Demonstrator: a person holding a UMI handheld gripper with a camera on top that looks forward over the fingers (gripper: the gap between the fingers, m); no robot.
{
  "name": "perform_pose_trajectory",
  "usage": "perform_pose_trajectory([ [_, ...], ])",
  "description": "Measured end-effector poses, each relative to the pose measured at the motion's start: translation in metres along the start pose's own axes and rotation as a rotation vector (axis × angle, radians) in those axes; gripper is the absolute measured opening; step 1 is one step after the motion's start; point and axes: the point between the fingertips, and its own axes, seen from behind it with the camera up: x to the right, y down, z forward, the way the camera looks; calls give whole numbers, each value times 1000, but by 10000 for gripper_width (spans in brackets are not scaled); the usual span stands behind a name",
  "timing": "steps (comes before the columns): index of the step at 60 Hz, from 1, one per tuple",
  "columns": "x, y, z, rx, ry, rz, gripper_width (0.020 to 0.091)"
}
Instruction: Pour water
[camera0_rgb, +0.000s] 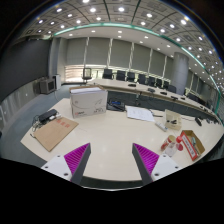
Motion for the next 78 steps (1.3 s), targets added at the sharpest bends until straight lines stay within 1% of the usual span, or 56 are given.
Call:
perform_pose_trajectory([
  [8,18,2,0,9,20,5,860],
  [13,41,11,3,7,32,2,858],
  [23,98,41,12,9,54,19,859],
  [33,170,77,31,22,94,31,860],
  [46,255,125,77,17,81,109,862],
  [53,289,138,114,31,71,126,859],
  [58,300,142,144,53,57,115,850],
  [61,299,142,161,68,28,117,827],
  [67,299,139,189,105,-9,118,709],
  [69,298,138,196,118,-17,113,655],
  [71,297,136,201,132,-22,113,558],
  [72,300,133,205,141,-20,116,530],
  [74,298,129,207,159,-20,123,519],
  [78,297,125,209,172,-30,134,459],
])
